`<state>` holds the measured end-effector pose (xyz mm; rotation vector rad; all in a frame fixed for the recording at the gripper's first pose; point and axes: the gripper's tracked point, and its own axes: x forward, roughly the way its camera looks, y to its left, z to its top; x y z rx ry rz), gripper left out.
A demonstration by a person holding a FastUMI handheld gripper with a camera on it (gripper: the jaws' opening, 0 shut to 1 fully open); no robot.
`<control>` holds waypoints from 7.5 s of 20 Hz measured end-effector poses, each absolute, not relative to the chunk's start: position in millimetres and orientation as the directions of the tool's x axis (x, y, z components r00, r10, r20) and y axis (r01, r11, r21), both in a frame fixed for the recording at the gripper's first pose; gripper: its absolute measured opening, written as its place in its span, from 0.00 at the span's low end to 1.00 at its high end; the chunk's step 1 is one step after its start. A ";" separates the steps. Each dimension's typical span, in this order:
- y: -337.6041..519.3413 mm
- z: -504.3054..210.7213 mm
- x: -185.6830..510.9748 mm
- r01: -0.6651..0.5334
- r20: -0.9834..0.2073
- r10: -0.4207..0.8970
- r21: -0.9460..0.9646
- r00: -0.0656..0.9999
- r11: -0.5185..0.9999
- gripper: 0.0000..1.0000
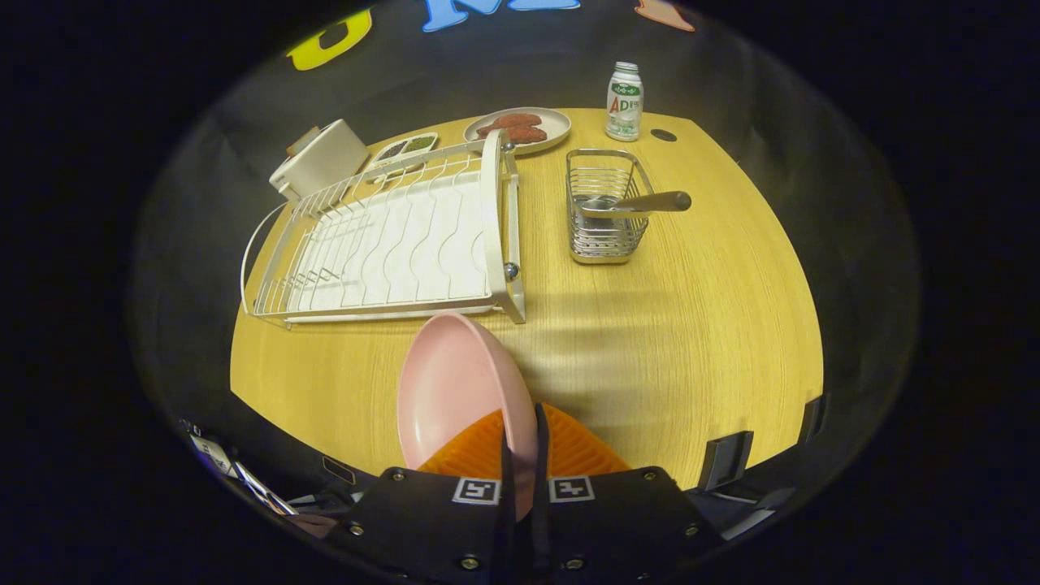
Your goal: Take the plate from the dish rack, then take the spoon from the basket and place it into the plate.
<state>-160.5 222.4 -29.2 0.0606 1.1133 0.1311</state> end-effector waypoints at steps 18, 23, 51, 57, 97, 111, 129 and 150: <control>150.1 -24.9 -149.5 -0.055 -0.799 0.068 0.043 0.598 0.998 0.15; 127.1 8.4 -118.8 -0.024 -0.627 0.043 0.039 0.778 0.999 0.15; 127.8 30.7 -2.8 -0.145 -0.144 0.146 0.020 0.979 0.989 0.26; 125.0 31.1 19.7 -0.132 -0.167 0.136 0.033 0.977 0.991 0.17; 204.6 177.5 -68.3 -0.326 -0.277 0.304 -0.035 0.911 0.945 0.12; 311.0 81.9 -111.0 -0.499 -0.405 0.476 0.055 0.780 0.865 0.12; 327.9 56.7 -96.7 -0.539 -0.427 0.489 0.006 0.761 0.843 0.16; 211.9 199.2 -78.5 -0.261 -0.118 0.253 -0.054 0.960 0.964 0.16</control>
